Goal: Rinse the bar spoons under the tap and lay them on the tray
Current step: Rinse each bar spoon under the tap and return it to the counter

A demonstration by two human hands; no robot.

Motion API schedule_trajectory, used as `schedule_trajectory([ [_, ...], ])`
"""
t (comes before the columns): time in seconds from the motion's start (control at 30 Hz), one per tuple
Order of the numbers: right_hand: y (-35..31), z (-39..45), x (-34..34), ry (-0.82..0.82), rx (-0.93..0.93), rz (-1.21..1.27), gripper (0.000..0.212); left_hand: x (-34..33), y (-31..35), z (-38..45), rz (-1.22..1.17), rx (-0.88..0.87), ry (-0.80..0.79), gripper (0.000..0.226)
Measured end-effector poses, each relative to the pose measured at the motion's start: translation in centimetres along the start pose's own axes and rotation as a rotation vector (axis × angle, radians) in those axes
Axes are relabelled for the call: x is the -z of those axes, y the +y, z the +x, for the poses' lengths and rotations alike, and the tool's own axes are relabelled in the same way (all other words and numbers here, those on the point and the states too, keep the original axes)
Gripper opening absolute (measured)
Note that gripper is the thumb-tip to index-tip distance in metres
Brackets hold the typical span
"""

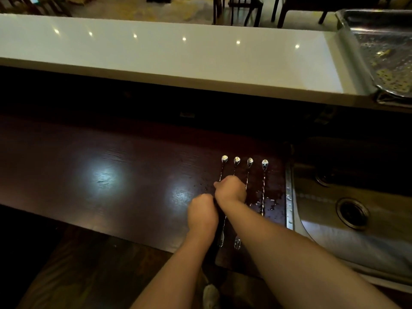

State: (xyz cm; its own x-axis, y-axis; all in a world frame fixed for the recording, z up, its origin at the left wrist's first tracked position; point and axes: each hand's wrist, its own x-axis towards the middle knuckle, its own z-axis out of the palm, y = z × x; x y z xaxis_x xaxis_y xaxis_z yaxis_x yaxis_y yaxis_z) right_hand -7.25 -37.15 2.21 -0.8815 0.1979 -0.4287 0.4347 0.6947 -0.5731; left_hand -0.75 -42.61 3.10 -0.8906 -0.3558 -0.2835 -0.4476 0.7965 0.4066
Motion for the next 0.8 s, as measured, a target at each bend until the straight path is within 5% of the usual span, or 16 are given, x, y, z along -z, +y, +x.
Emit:
schedule_trajectory([
  [0.5, 0.0, -0.3, 0.7, 0.03, 0.079, -0.044, 0.02, 0.2, 0.6, 0.0, 0.098, -0.024, -0.011, 0.021],
  [0.8, 4.7, 0.7, 9.8, 0.259, 0.138, 0.098, 0.025, -2.0, 8.3, -1.3, 0.2, -0.355, 0.219, 0.041],
])
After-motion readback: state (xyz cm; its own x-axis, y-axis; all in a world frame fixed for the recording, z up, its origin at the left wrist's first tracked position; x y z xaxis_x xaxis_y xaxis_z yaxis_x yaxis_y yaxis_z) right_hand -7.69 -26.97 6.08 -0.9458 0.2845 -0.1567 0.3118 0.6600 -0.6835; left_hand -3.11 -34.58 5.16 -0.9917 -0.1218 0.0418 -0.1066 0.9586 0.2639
